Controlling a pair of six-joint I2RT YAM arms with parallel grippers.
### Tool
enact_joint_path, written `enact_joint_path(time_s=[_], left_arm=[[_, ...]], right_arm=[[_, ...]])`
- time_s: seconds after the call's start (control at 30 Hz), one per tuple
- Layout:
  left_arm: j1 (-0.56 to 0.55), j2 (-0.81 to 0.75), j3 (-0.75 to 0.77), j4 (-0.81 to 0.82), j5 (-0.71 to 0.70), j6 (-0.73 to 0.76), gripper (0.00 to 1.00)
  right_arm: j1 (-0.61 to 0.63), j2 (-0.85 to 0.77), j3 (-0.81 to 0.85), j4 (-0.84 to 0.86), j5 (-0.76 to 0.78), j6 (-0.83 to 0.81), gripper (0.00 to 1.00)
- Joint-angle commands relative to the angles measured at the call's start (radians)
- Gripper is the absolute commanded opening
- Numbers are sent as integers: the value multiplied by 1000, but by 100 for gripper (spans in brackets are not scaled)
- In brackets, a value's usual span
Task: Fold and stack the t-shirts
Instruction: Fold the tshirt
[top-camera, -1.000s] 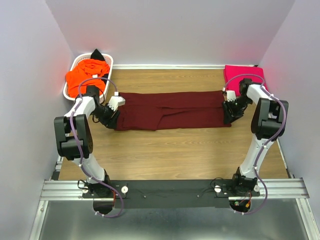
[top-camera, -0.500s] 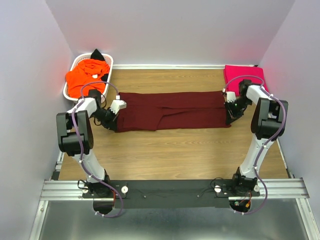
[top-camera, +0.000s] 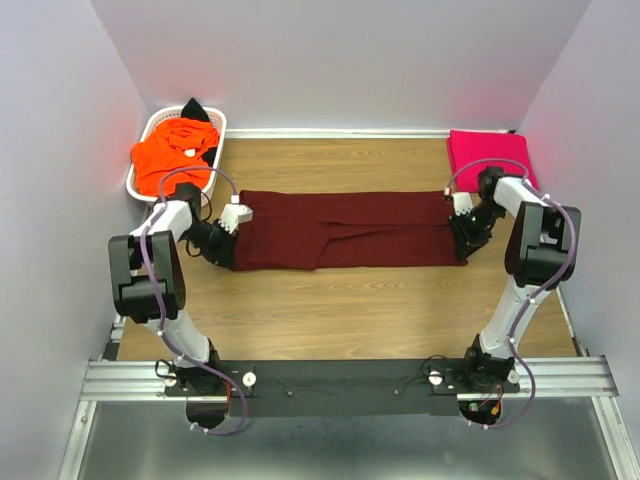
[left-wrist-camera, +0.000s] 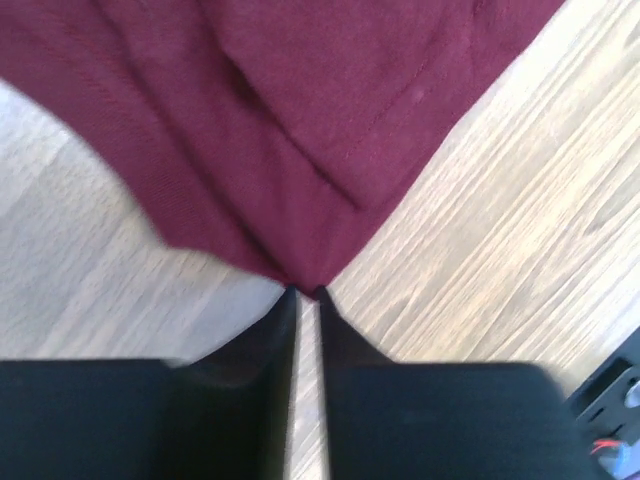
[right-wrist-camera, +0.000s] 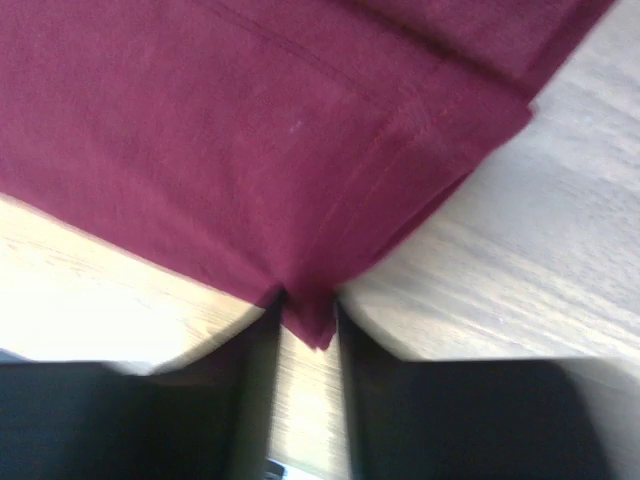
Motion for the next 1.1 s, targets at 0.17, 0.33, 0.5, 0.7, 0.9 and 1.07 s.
enact_joint_path(time_s=[0.17,0.33,0.5,0.7,0.9,1.07], left_arm=[[0,-134,116,-110,41,21,44],[-34,-149,116,-139,60,25,44],[-103,-120,55,-118,126,-14,44],[-126,-45,21,-69,147,-74,44],[-128,4,19,-17,131,-116,44],[-128,34,21,9,121,-136,45]], right_arm=[[-4,-101,149,-108,-85,16,56],[53,-135,195,-124,-251,108,56],[215,-147,126,7,-403,270,53],[379,-125,68,212,-464,465,52],[578,-90,23,439,-461,680,56],[678,-40,28,511,-426,749,57]])
